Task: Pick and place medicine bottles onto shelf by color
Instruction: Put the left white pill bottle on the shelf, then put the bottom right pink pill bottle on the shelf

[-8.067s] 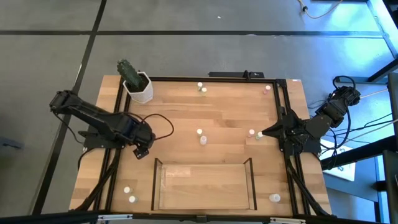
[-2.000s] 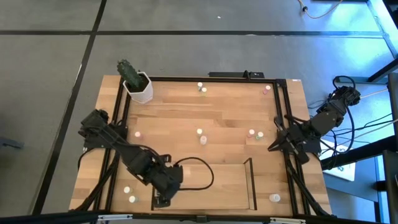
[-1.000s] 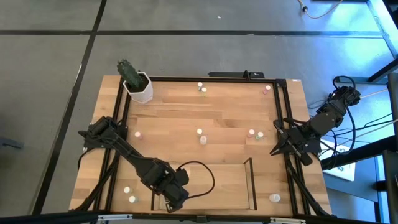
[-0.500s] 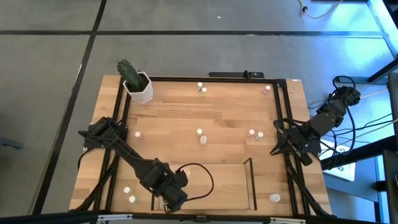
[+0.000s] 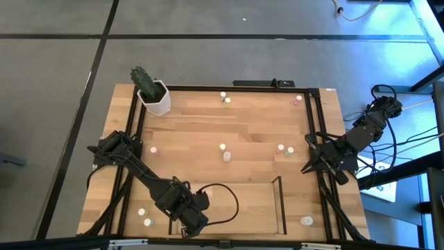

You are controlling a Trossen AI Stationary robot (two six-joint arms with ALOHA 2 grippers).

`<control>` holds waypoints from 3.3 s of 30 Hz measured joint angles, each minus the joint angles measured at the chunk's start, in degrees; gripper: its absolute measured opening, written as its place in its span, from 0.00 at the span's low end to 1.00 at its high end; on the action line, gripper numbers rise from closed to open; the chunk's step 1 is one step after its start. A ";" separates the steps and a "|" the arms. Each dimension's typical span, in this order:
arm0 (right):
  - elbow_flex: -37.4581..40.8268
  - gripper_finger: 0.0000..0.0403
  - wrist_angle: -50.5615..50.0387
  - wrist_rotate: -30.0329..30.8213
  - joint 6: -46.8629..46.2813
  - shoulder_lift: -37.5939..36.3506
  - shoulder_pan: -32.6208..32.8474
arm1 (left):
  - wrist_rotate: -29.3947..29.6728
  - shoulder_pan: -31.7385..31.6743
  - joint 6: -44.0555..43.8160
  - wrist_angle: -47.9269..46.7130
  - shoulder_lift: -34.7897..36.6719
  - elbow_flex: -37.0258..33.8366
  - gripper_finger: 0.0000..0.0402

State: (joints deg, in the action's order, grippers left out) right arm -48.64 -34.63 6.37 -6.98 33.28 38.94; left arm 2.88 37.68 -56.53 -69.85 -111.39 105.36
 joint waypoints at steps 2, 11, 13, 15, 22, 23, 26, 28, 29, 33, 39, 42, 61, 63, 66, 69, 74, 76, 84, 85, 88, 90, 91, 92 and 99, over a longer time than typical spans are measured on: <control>0.00 0.07 0.02 0.00 0.00 0.00 0.00 | -0.20 -0.05 -0.01 0.01 0.00 0.00 0.31; 0.00 0.07 0.02 0.00 0.00 0.00 0.00 | -0.55 -0.21 -1.39 0.02 0.00 0.00 0.31; 0.00 0.07 0.02 0.00 0.00 -0.02 0.00 | -0.86 -0.25 -1.35 -0.09 0.00 0.00 0.31; 0.00 0.07 0.04 0.00 0.00 0.00 -0.02 | -0.87 -0.27 -2.14 -0.08 0.00 0.00 0.31; 0.00 0.07 0.04 0.00 0.00 -0.02 0.00 | -3.54 -0.55 -2.87 -0.14 -2.41 0.00 0.31; 0.00 0.07 0.09 0.02 0.00 -0.02 -0.01 | -4.40 -0.66 -2.57 -0.16 -3.05 0.00 0.31; 0.00 0.07 0.09 0.01 0.00 -0.02 -0.01 | -5.27 -0.71 -1.18 0.00 -4.70 0.00 0.31; 0.00 0.07 0.09 0.02 0.00 -0.02 0.00 | -5.39 -0.70 -0.41 -0.02 -5.55 0.00 0.31; 0.00 0.07 0.11 0.02 0.00 -0.02 -0.02 | -5.42 -0.68 -0.33 -0.05 -5.89 0.00 0.31; 0.00 0.07 0.15 0.02 -0.02 -0.02 -0.02 | -6.89 -0.49 -0.31 1.05 -7.15 0.00 0.31; 0.00 0.07 0.11 0.02 -0.02 0.00 -0.02 | -8.46 -0.46 -0.28 1.45 -8.45 -0.02 0.31; 0.00 0.07 0.07 0.02 -0.02 -0.02 -0.02 | -8.49 -0.46 -0.33 1.46 -8.50 -0.02 0.31; 0.00 0.07 0.02 0.02 -0.02 -0.02 -0.02 | -7.92 -0.46 -3.03 2.50 -8.50 -0.02 0.45; 0.00 0.07 0.04 0.02 -0.02 -0.02 -0.01 | -7.92 -0.46 -3.10 2.50 -8.50 -0.02 0.47; 0.00 0.07 0.03 0.01 -0.01 -0.02 -0.01 | -7.90 -0.46 -3.23 2.48 -8.52 -0.02 0.51; 0.00 0.07 0.03 0.02 -0.02 -0.02 -0.02 | -7.77 -0.46 -3.34 2.45 -8.52 -0.01 0.55; 0.00 0.07 0.04 0.02 -0.02 -0.02 -0.02 | -8.01 -0.53 -3.37 2.45 -8.48 -0.02 0.57; 0.00 0.07 0.04 0.02 -0.01 -0.02 -0.02 | -8.04 -0.67 -3.37 2.44 -8.36 0.00 0.57; 0.00 0.07 0.04 0.01 -0.02 -0.01 -0.01 | -8.05 -0.97 -3.34 -2.73 -8.20 3.73 0.57; 0.00 0.07 0.04 0.02 -0.02 -0.02 0.00 | -8.04 -0.97 -3.36 -3.49 -8.19 4.31 0.57; 0.00 0.07 0.04 0.02 -0.01 -0.02 -0.01 | -8.00 -1.03 -3.37 -5.43 -8.15 5.81 0.57; 0.00 0.07 0.04 0.01 -0.01 0.00 -0.01 | -7.63 -1.05 -3.38 -6.80 -8.15 7.38 0.57; 0.00 0.07 0.04 0.01 -0.01 -0.02 0.00 | -6.95 -1.05 -3.39 -7.70 -8.15 8.34 0.57; 0.00 0.07 0.04 0.02 -0.02 -0.02 -0.01 | -6.15 -1.05 -3.39 -8.66 -8.15 9.25 0.57; 0.00 0.07 0.04 0.02 -0.01 -0.02 -0.01 | -0.64 -1.77 -3.39 -16.45 -8.13 18.16 0.57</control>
State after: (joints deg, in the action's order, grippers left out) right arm -48.64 -34.59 6.39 -6.99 33.26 38.93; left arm 2.24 35.91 -59.92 -86.30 -119.52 123.52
